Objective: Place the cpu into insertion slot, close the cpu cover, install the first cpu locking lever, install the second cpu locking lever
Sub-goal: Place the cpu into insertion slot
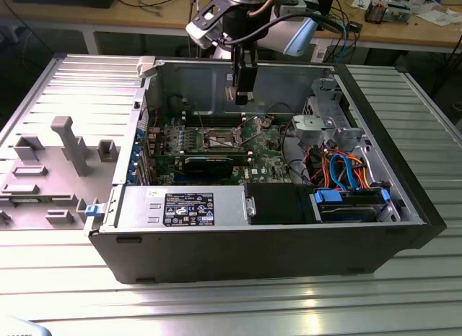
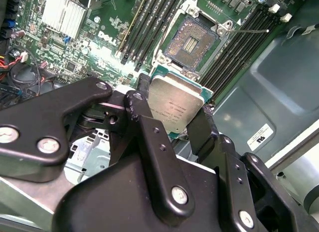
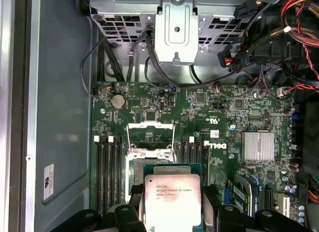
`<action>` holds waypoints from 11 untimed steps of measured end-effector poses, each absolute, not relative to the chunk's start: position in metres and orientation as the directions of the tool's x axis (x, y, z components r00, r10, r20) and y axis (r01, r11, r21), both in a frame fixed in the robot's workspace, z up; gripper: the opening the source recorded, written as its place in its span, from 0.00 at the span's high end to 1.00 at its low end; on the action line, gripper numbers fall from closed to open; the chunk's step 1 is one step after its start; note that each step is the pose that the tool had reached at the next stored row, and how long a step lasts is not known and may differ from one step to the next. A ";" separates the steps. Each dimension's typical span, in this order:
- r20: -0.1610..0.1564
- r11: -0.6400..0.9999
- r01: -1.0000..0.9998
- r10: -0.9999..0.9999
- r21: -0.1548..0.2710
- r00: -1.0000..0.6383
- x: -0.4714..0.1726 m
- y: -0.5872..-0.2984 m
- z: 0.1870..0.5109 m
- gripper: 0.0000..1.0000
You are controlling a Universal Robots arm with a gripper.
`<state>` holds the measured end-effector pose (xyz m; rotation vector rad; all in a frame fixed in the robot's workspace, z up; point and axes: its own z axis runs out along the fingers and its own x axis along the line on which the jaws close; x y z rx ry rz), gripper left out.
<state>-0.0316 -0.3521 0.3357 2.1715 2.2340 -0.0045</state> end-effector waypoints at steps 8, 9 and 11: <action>-0.021 0.029 0.999 0.999 0.016 -0.028 -0.033 -0.352 0.335 0.45; -0.021 0.029 0.999 0.999 0.016 -0.028 -0.033 -0.352 0.335 0.45; -0.021 0.029 0.999 0.999 0.016 -0.028 -0.033 -0.352 0.335 0.45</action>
